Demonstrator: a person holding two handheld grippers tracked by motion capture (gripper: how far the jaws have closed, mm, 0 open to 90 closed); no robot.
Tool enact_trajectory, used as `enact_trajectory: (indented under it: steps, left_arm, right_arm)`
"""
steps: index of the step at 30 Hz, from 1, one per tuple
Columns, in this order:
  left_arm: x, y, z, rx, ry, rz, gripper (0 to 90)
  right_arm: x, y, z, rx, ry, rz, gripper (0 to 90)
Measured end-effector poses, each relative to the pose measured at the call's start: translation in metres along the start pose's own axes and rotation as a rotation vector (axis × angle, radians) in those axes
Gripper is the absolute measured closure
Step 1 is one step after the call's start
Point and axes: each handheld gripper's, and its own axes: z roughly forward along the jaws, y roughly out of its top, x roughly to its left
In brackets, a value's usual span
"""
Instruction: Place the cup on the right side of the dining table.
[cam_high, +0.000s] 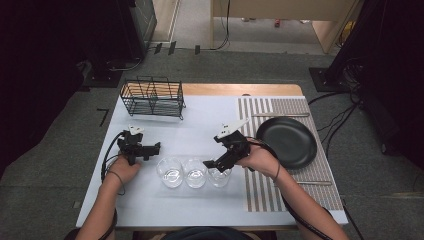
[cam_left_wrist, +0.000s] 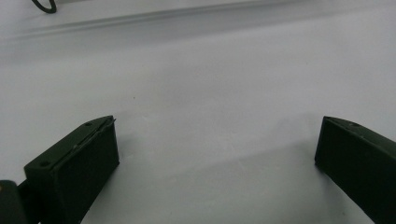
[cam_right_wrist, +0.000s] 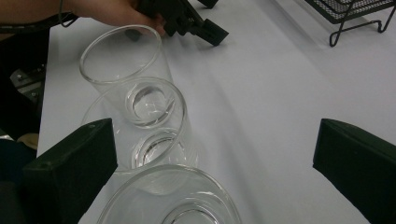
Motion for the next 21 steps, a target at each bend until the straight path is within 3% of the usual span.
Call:
enact_trajectory:
  steps: [21]
  left_arm:
    - [0.0, 0.0, 0.0, 0.001, 0.0, 0.001, 0.0]
  right_arm:
    - [0.0066, -0.0082, 0.0071, 0.057, 0.074, -0.087, 0.0]
